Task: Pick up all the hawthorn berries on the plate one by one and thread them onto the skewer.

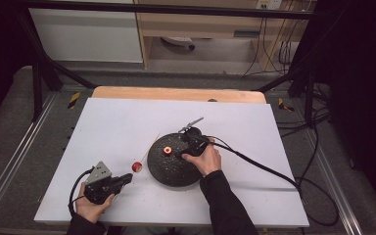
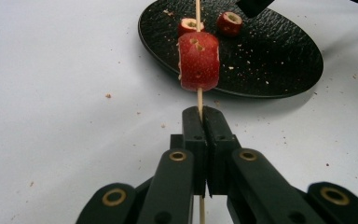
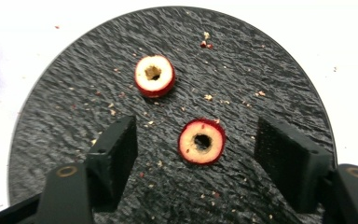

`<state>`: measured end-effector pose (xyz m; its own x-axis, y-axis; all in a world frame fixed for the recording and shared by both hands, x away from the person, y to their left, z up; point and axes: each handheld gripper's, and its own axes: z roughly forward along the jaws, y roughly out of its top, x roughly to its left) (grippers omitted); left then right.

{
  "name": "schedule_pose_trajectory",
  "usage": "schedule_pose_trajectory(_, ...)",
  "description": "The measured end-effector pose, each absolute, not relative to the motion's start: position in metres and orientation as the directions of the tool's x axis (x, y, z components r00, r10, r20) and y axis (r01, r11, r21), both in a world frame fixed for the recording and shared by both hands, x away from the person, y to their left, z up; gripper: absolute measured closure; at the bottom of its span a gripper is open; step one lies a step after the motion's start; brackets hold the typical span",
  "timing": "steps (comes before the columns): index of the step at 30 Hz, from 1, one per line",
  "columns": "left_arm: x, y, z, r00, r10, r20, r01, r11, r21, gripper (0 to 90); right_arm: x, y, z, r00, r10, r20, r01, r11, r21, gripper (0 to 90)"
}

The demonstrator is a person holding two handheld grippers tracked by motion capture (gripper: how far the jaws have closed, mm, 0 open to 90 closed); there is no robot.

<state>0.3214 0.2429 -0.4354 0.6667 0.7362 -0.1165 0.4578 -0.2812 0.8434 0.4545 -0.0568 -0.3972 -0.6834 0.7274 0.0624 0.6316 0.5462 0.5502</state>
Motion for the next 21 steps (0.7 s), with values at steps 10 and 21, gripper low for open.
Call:
schedule_pose_trajectory(10,0.321,0.243,-0.436,0.666,0.737,-0.118,0.459,-0.280,0.843,88.7,0.465,-0.051,-0.404,-0.660,0.746,0.085,0.683,0.550,0.480,47.8)
schedule_pose_trajectory(21,0.322,0.243,-0.436,0.666,0.736,-0.119,0.460,-0.281,0.842,88.8,0.471,-0.051,-0.407,-0.638,0.760,0.124,0.719,0.532,0.447,57.4)
